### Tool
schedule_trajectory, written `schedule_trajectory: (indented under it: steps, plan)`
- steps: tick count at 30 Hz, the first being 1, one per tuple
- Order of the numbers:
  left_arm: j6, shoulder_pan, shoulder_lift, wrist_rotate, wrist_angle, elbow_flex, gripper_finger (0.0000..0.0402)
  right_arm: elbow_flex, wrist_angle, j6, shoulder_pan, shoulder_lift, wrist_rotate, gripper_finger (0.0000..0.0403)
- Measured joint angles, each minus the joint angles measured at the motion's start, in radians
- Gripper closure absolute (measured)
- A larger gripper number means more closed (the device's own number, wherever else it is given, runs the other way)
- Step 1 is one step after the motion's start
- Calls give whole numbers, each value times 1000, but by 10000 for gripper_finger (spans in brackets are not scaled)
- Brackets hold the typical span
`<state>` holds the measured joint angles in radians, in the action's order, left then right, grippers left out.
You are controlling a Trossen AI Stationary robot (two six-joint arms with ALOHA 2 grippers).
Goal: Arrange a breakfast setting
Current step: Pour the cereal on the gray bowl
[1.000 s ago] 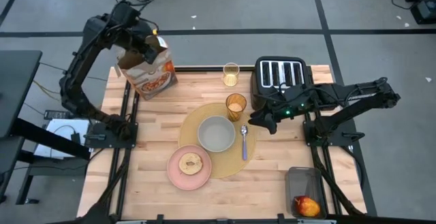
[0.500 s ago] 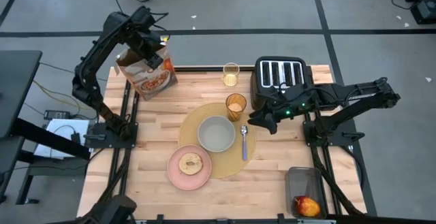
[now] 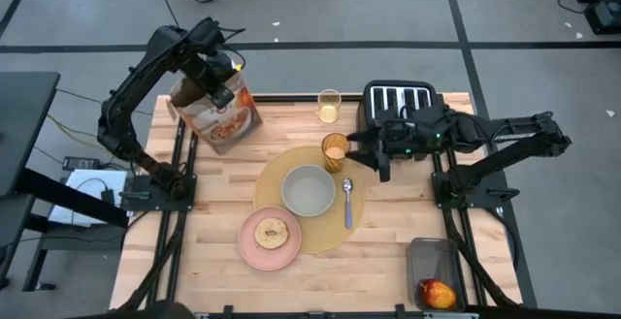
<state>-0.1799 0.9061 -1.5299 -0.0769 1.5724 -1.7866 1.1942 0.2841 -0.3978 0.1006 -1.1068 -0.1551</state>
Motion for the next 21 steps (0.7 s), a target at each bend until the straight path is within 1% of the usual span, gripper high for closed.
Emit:
schedule_trajectory:
  steps: [5, 10, 12, 17, 21]
  plan:
    - [46, -46, 78, -1, 1, 0, 397, 0, -52, 51, -57, -19, 40, 96]
    - [94, -86, 133, -8, 5, -42, 398, 0, -122, 81, -112, -79, 62, 77]
    - [107, -105, 143, -13, 4, -79, 398, 0, -171, 98, -136, -115, 95, 74]
    - [117, -177, 153, -63, 0, -187, 399, 0, -284, 174, -208, -208, 196, 67]
    - [70, -262, 153, -82, -1, -250, 399, 1, -383, 195, -287, -279, 299, 59]
